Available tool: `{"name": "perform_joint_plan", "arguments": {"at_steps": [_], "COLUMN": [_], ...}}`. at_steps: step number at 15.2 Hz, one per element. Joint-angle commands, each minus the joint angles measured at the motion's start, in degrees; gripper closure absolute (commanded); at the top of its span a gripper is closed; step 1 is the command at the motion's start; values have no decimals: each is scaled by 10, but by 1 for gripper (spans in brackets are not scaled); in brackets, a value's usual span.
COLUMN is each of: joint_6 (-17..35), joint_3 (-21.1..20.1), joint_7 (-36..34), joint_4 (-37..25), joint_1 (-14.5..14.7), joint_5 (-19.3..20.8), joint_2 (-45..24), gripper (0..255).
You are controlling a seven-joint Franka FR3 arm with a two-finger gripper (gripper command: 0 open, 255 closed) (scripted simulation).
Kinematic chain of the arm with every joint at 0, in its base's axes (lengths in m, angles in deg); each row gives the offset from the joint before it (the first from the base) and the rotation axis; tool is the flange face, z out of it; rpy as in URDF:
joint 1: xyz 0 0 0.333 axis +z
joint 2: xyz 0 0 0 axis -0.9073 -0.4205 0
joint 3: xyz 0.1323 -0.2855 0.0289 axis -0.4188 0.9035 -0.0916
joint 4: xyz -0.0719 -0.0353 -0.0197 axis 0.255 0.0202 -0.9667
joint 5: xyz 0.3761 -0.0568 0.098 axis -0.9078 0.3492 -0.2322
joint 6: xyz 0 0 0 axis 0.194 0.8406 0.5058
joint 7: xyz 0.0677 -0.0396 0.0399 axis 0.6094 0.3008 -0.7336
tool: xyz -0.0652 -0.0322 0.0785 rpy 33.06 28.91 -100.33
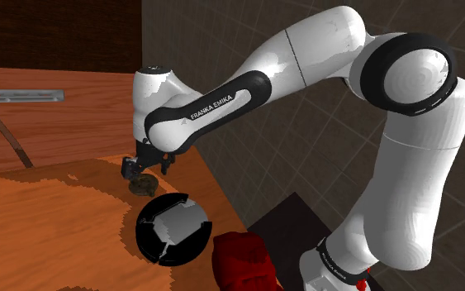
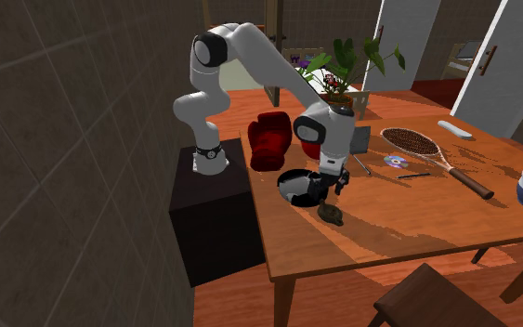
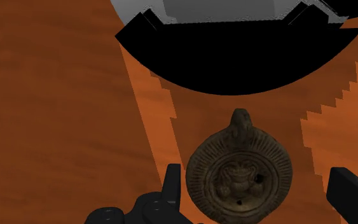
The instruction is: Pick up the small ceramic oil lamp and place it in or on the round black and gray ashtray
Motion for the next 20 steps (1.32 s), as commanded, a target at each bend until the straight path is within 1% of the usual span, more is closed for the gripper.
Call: {"name": "perform_joint_plan", "arguments": {"at_steps": [1, 3, 11, 12, 20], "joint_6": [13, 23, 23, 23, 23], "joint_3": [2, 4, 4, 4, 4], "joint_7": [-3, -6, -6, -6, -6], "joint_4": [2, 4, 3, 3, 4], "joint_1": [2, 4, 4, 4, 4], "joint_5": [5, 8, 8, 8, 8], "joint_2": [-11, -20, -20, -20, -20], "gripper": [0, 0, 0, 255, 255]}}
